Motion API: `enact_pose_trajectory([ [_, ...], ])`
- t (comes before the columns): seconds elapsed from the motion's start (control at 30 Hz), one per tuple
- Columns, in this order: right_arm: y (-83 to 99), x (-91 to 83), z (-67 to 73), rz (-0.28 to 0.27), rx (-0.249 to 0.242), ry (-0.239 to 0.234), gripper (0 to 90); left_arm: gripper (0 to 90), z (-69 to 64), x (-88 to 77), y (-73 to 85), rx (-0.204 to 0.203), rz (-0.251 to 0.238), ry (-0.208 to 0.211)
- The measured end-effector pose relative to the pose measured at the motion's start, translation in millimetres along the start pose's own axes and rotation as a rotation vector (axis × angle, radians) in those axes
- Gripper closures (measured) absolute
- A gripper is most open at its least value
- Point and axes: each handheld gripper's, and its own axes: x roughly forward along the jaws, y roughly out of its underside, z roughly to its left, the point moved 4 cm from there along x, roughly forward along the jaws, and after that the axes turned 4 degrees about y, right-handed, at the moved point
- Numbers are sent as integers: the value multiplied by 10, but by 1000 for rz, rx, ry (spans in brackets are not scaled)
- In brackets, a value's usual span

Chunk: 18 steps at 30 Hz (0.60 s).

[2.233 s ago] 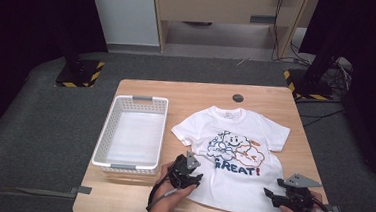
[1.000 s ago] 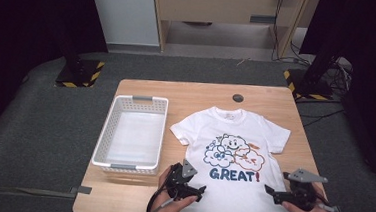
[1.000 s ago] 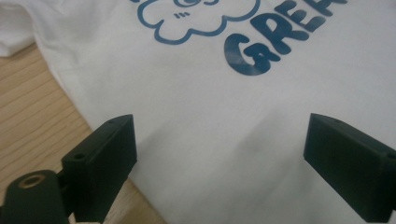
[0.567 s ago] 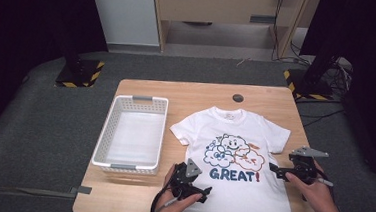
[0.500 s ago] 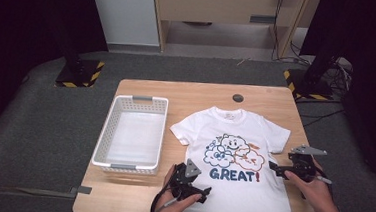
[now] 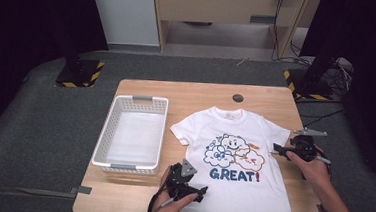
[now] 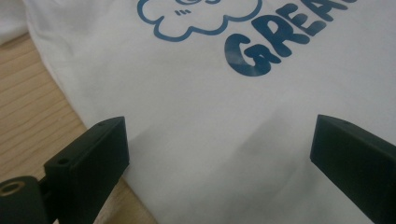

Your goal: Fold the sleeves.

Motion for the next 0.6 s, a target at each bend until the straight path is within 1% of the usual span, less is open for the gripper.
enact_pose_trajectory([
  [0.07, -50, 61, -52, 8, 1, 12, 234, 36, 14, -4, 18, -2, 5, -6],
  [0.13, -99, 117, -104, 11, 5, 26, 257, 40, 27, -12, 29, -4, 7, -22],
  [0.2, -142, 161, -133, 13, 12, 30, 281, 42, 43, -17, 40, -8, 9, -29],
  [0.3, -201, 208, -158, 8, 6, 39, 332, 47, 68, -17, 56, -11, 15, -44],
  [0.33, -219, 220, -166, 6, 3, 43, 345, 47, 72, -15, 62, -9, 13, -49],
  [0.47, -265, 265, -228, 20, -3, 59, 348, 48, 68, -18, 75, 13, 25, -68],
  [0.5, -273, 270, -252, 18, 2, 61, 350, 48, 66, -17, 82, 26, 30, -77],
  [0.6, -282, 281, -323, 17, 25, 64, 355, 42, 54, -11, 89, 33, 33, -90],
])
